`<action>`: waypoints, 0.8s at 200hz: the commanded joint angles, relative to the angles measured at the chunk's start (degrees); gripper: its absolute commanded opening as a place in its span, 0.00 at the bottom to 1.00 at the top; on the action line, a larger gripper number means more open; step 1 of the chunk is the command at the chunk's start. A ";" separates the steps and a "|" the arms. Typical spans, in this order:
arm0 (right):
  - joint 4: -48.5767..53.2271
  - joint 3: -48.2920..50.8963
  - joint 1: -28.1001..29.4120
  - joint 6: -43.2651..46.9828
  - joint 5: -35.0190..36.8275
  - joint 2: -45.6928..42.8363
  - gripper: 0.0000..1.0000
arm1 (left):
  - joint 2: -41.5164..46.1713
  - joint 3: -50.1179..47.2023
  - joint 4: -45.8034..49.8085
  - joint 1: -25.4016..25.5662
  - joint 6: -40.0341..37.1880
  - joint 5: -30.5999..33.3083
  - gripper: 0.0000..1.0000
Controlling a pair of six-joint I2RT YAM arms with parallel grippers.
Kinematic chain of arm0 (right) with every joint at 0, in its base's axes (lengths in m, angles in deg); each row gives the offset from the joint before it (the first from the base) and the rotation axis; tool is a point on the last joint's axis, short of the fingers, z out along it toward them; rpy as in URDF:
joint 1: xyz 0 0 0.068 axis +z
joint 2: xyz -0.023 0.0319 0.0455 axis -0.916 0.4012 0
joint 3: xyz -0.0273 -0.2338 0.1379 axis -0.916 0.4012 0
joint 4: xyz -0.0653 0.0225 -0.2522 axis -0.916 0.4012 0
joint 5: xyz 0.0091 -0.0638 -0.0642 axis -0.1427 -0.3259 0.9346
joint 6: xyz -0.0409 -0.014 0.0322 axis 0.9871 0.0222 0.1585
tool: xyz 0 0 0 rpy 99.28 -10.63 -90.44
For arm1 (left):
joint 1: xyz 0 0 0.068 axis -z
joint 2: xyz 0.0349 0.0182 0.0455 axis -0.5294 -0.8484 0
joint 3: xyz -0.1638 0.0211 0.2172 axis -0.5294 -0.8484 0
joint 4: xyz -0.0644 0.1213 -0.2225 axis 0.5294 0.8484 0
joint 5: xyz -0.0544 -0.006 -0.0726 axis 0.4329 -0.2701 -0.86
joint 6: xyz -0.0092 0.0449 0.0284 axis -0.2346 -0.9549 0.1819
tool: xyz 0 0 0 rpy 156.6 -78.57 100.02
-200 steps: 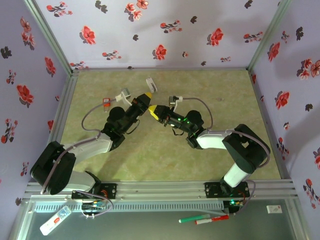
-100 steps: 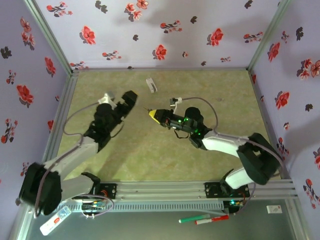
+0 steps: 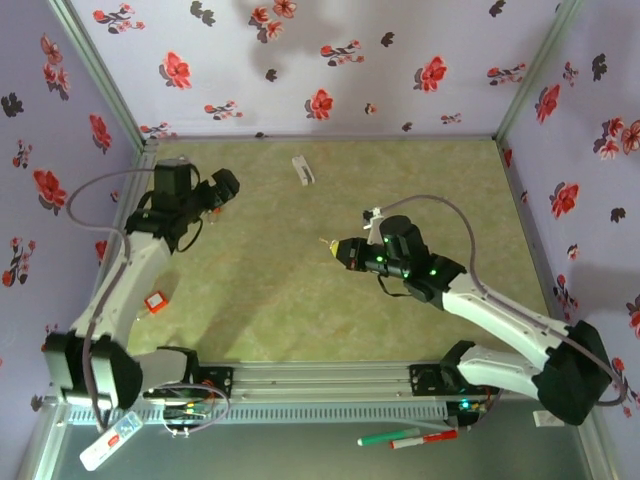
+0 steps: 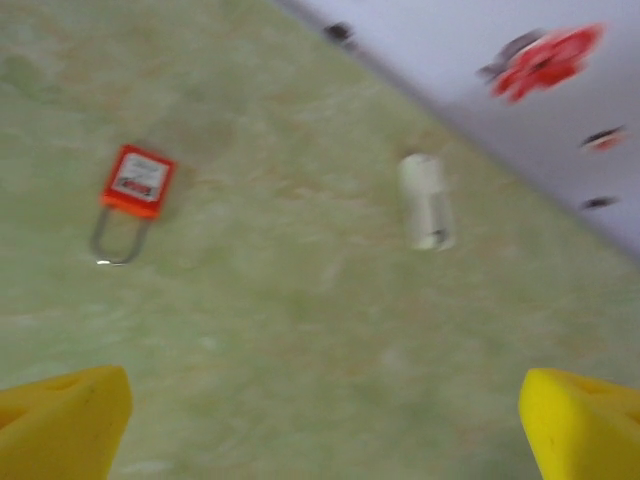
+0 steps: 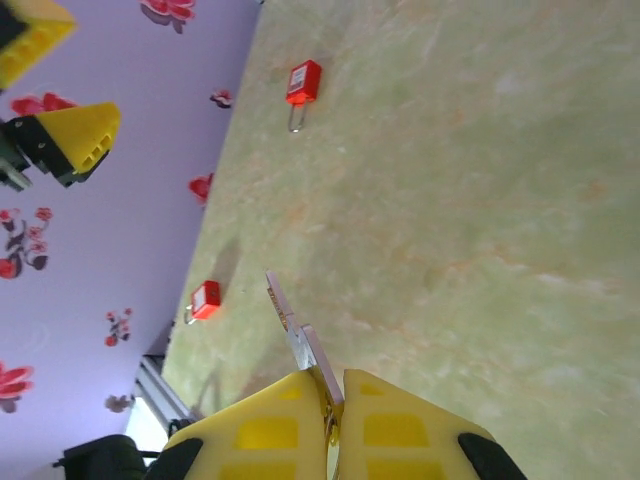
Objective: Unlock with the key
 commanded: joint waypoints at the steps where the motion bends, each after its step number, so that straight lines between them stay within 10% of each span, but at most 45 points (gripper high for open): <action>1: 8.81 -2.04 0.43 4.36 3.32 -2.26 0.00 | -6.94 5.05 11.79 -1.23 -11.73 4.93 1.00; 86: 13.38 -1.34 0.52 3.26 4.72 -3.72 0.00 | -47.81 35.97 27.09 -4.93 -25.30 13.38 0.91; 160: 17.27 0.43 0.61 1.51 7.23 -6.46 0.00 | -57.71 44.64 27.07 -7.27 -26.33 8.66 0.83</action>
